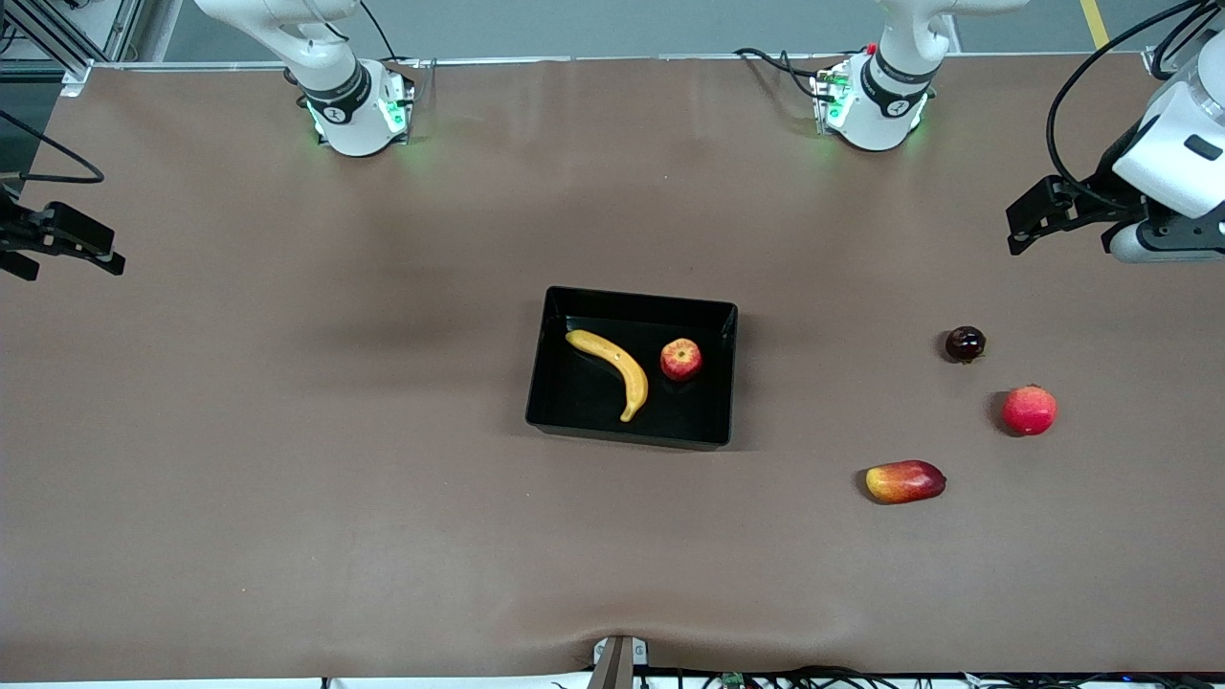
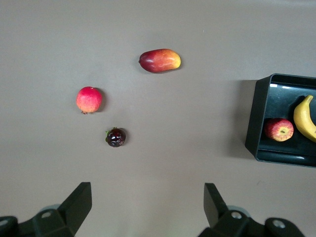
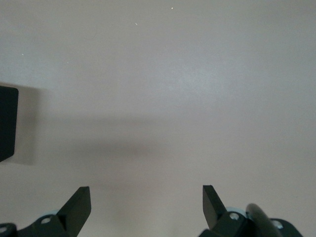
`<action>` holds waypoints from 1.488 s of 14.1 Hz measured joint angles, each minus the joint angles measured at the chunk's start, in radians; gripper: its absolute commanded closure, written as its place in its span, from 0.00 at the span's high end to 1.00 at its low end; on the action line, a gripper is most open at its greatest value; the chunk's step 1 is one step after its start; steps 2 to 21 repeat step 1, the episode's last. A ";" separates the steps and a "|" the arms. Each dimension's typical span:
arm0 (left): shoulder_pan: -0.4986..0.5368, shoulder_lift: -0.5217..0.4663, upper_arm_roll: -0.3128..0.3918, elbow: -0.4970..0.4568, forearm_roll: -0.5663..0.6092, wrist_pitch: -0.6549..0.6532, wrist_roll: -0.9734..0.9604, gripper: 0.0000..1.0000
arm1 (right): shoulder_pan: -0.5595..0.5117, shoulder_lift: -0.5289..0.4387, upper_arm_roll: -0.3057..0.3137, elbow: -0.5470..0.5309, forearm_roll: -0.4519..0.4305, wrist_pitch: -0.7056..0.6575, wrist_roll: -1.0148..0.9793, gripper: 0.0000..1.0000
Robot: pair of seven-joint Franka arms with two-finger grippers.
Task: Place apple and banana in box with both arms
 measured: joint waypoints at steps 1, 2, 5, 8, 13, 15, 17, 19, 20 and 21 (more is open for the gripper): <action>0.000 0.001 0.000 0.000 0.000 0.000 0.000 1.00 | 0.000 0.000 0.000 0.000 0.000 0.000 0.000 1.00; 0.000 0.001 0.000 0.000 0.000 0.000 0.000 1.00 | 0.000 0.000 0.000 0.000 0.000 0.000 0.000 1.00; 0.000 0.001 0.000 0.000 0.000 0.000 0.000 1.00 | 0.000 0.000 0.000 0.000 0.000 0.000 0.000 1.00; 0.000 0.001 0.000 0.000 0.000 0.000 0.000 1.00 | 0.000 0.000 0.000 0.000 0.000 0.000 0.000 1.00; 0.000 0.001 0.000 0.000 0.000 0.000 0.000 1.00 | 0.000 0.000 0.000 0.000 0.000 0.000 0.000 1.00; 0.000 0.001 0.000 0.000 0.000 0.000 0.000 1.00 | 0.000 0.000 0.000 0.000 0.000 0.000 0.000 1.00; 0.000 0.001 0.000 0.000 0.000 0.000 0.000 1.00 | 0.000 0.000 0.000 0.000 0.000 0.000 0.000 1.00; 0.000 0.001 0.000 0.000 0.000 0.000 0.000 1.00 | 0.000 0.000 0.000 0.000 0.000 0.000 0.000 1.00; 0.000 0.001 0.000 0.000 0.000 0.000 0.000 1.00 | 0.000 0.000 0.000 0.000 0.000 0.000 0.000 1.00; 0.000 0.001 0.000 0.000 0.000 0.000 0.000 1.00 | 0.000 0.000 0.000 0.000 0.000 0.000 0.000 1.00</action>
